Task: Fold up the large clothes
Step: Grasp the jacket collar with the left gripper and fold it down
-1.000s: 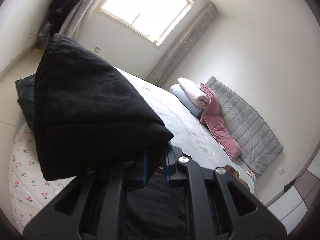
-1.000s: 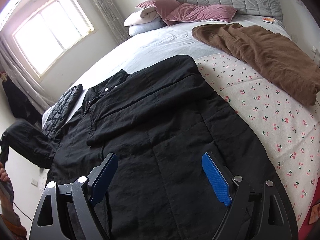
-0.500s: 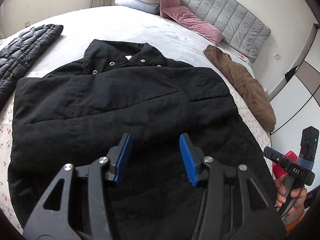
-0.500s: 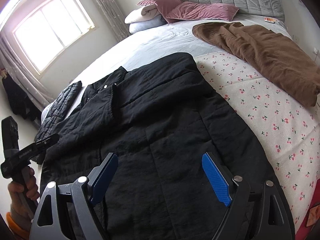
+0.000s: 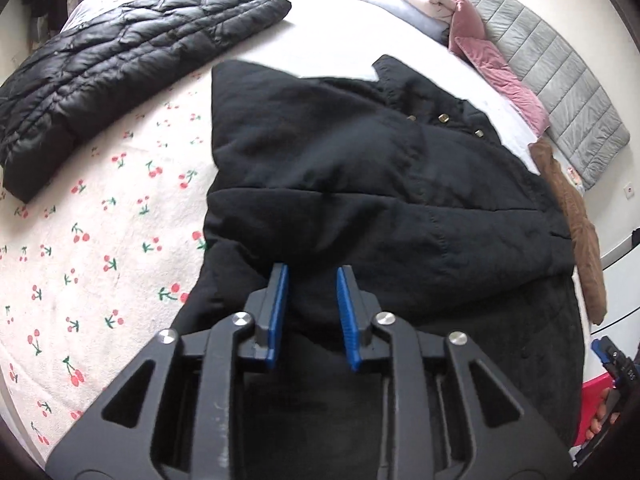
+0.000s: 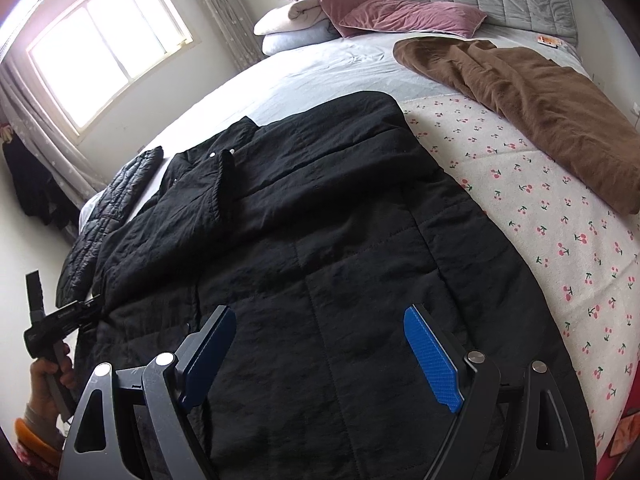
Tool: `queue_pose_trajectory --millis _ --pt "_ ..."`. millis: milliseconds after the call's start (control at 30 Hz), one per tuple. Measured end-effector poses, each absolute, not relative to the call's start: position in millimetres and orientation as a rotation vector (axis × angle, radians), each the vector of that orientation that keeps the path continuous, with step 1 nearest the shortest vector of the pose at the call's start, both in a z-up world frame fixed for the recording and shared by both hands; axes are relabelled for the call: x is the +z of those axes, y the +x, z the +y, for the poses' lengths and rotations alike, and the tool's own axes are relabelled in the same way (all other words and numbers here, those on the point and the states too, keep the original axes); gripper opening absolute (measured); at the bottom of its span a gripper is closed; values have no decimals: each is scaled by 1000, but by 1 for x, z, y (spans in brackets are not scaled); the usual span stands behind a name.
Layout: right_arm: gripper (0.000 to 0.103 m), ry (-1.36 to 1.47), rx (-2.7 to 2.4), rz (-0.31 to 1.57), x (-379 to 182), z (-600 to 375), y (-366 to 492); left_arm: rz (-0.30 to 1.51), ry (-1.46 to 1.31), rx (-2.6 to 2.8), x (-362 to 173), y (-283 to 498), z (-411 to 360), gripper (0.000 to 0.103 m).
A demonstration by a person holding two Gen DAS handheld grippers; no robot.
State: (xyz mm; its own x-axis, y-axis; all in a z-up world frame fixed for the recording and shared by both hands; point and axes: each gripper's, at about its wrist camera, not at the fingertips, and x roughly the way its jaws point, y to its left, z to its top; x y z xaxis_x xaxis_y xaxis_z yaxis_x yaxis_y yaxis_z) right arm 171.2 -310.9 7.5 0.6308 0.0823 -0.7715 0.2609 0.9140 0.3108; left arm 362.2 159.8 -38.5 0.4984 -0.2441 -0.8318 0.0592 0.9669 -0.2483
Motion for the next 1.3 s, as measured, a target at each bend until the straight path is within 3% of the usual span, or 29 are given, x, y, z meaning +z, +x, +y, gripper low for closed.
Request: queue_pose_trajectory --millis 133,167,200,233,267,300,600,967,1300 --pt "87 416 -106 897 6 -313 172 1004 -123 -146 -36 356 148 16" --pt "87 419 -107 896 6 -314 172 1004 -113 -140 -32 353 144 26" --pt "87 419 -110 897 7 -315 171 1007 -108 -146 -27 349 140 45" --pt "87 413 -118 901 7 -315 171 1003 -107 -161 -22 343 135 57" --pt "87 395 -130 911 7 -315 172 991 -96 -170 -17 335 130 79" --pt "87 367 -143 927 6 -313 173 969 -71 -162 -12 325 124 85" --pt "87 264 -136 960 12 -303 168 1031 78 -204 11 245 75 87" --pt "87 260 -59 981 22 -317 137 1052 49 -292 31 153 69 89" --pt "87 379 48 1057 -46 -373 108 1089 20 -280 25 108 83 89"
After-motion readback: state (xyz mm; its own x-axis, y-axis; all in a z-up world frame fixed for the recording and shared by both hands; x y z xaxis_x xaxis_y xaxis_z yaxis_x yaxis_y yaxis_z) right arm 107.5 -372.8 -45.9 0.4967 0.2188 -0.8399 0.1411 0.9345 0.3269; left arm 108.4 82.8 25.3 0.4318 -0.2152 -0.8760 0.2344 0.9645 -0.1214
